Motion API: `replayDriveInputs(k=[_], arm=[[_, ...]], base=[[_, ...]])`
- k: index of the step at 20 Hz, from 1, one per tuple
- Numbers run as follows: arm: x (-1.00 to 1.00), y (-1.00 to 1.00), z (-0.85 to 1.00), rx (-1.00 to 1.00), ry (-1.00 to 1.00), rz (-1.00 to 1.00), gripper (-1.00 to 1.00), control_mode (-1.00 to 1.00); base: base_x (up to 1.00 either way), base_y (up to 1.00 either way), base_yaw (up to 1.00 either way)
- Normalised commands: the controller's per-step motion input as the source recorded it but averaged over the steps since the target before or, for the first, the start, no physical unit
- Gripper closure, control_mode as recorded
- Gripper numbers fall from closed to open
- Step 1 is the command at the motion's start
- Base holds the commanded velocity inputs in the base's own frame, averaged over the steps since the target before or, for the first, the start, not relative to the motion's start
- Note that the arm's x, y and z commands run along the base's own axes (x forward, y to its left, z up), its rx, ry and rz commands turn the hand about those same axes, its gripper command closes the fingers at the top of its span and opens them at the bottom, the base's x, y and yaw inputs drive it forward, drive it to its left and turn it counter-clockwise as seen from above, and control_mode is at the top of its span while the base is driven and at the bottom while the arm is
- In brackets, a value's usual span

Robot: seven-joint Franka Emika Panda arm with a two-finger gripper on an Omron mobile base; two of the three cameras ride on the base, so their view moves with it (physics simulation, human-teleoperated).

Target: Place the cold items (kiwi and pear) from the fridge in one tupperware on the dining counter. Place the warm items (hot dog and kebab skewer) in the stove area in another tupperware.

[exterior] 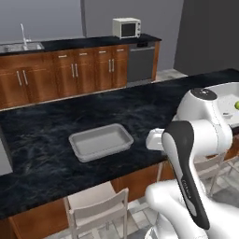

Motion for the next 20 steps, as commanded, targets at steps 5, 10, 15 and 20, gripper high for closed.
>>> replayDriveInputs(k=[5, 10, 15, 20], arm=[[0.4, 0.13, 0.0, 0.01, 0.05, 0.11, 1.0, -1.0], [1.0, 0.71, -0.05, 0.0, 0.17, 0.01, 1.0, -1.0], [0.96, 0.77, -0.16, -0.01, 0.15, -0.31, 1.0, -1.0], [0.81, 0.64, -0.38, 0.0, 0.16, -0.38, 1.0, -1.0]], base=[[0.6, 0.0, 0.33], [0.0, 0.0, 0.0], [0.0, 0.0, 0.0], [0.0, 0.0, 0.0]])
